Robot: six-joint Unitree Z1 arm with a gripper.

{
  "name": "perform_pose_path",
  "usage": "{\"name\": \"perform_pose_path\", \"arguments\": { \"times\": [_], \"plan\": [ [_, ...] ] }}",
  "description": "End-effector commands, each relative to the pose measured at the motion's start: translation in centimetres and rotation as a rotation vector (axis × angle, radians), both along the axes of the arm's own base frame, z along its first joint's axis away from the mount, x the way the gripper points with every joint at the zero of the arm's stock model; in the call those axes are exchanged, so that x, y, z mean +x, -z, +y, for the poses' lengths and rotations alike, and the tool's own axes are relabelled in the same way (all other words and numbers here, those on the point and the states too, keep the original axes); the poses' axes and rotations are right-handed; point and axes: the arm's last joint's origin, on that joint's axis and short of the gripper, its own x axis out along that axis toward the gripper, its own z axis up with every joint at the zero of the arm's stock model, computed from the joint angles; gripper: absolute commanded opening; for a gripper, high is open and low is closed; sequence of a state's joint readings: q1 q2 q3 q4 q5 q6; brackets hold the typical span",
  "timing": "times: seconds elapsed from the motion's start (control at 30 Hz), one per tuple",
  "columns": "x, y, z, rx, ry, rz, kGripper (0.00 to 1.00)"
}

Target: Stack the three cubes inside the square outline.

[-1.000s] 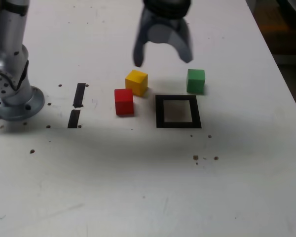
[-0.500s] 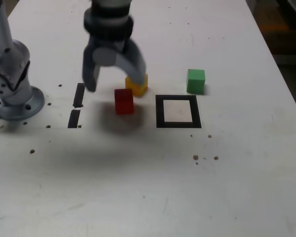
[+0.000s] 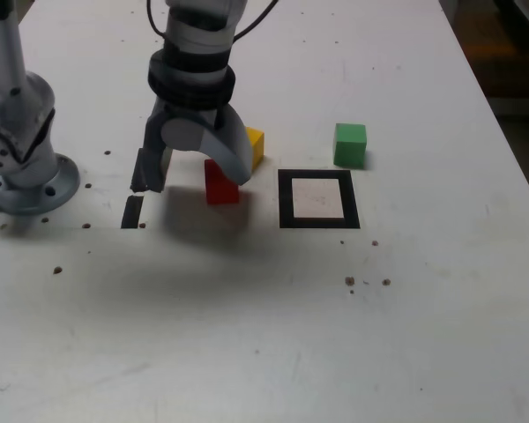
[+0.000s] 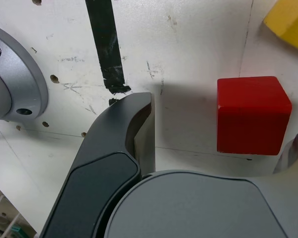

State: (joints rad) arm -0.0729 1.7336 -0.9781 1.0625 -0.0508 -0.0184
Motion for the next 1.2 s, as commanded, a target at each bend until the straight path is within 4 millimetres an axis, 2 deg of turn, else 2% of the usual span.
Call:
{"name": "perform_pose_path", "arguments": {
  "times": [0.0, 0.23, 0.43, 0.53, 0.7, 0.8, 0.93, 1.17],
  "plan": [
    [0.3, 0.2, 0.0, 0.003, 0.0, 0.0, 0.91],
    [1.2, 1.3, -0.1, 0.004, 0.002, 0.022, 0.89],
    [2.0, 2.0, -0.1, 0.011, 0.008, 0.028, 0.84],
    [2.3, 2.3, -0.1, 0.018, 0.008, 0.034, 0.74],
    [2.4, 2.6, 0.0, 0.033, 0.003, 0.035, 0.45],
    [2.5, 2.5, 0.0, 0.043, 0.002, 0.025, 0.31],
    [2.5, 2.2, 0.0, 0.05, 0.0, 0.01, 0.23],
    [2.4, 0.7, 0.0, 0.062, -0.006, 0.005, 0.19]
  ]
}}
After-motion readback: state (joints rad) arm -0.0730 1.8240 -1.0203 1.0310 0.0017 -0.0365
